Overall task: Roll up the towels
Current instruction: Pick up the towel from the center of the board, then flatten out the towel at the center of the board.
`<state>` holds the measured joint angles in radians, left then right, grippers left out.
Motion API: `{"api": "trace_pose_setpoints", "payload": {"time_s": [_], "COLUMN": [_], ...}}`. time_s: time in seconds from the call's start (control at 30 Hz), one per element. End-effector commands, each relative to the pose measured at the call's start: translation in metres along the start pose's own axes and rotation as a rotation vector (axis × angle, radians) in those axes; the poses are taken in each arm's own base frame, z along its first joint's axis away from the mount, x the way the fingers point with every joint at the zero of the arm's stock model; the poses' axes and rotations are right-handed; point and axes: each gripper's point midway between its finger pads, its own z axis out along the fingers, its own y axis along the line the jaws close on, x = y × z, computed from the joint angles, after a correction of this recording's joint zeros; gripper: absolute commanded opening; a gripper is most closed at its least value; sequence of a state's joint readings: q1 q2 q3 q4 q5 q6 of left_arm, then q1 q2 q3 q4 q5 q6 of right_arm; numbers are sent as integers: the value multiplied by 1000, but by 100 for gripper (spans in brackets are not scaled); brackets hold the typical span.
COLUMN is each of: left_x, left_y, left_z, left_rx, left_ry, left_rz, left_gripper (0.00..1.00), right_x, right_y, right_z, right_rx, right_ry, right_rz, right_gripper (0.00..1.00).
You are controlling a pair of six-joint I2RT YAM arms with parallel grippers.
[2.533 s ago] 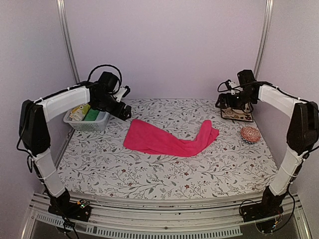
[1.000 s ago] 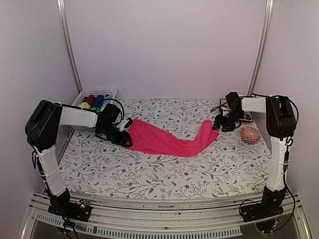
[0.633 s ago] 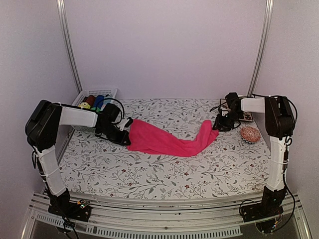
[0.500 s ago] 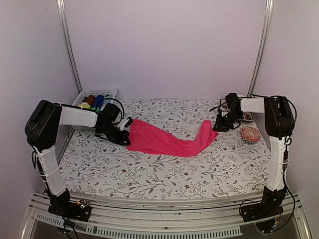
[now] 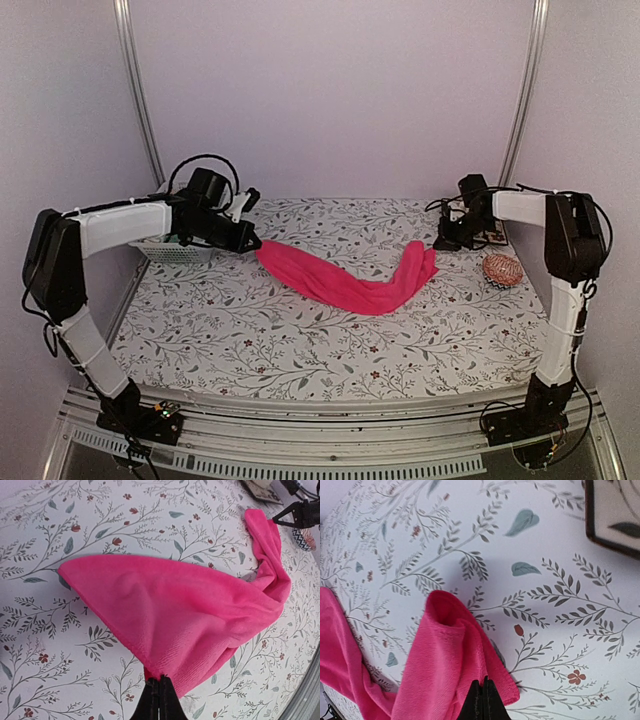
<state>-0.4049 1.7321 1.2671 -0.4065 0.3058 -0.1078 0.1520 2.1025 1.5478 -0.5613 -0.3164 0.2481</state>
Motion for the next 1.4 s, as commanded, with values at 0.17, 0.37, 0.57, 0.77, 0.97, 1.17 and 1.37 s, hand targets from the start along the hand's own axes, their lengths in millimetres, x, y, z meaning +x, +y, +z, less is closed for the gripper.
{"api": "trace_pose_setpoints", "payload": {"time_s": [0.17, 0.37, 0.57, 0.77, 0.97, 1.17, 1.37], "left_x": [-31, -52, -46, -28, -24, -16, -10], "left_y": [-8, -18, -25, -46, -60, -65, -70], "left_z": [-46, -84, -117, -127, -151, -190, -204], "left_rx": [-18, -29, -115, -80, -68, -82, -90], "left_ry": [-125, -211, -249, -285, -353, -445, -479], "left_rz": [2, -52, -117, -85, -11, -31, -62], "left_gripper": [0, 0, 0, 0, 0, 0, 0], "right_x": [-33, -25, -24, 5, 27, 50, 48], "right_y": [43, 58, 73, 81, 97, 101, 100], "right_z": [-92, -114, -157, -202, -278, -332, -357], "right_rx": [-85, -107, -103, -80, -73, -32, 27], "right_ry": [-227, -260, -351, -449, -612, -675, -711], "right_rz": [-73, -179, -231, -268, -295, -246, -171], "right_gripper": [2, 2, 2, 2, 2, 2, 2]}}
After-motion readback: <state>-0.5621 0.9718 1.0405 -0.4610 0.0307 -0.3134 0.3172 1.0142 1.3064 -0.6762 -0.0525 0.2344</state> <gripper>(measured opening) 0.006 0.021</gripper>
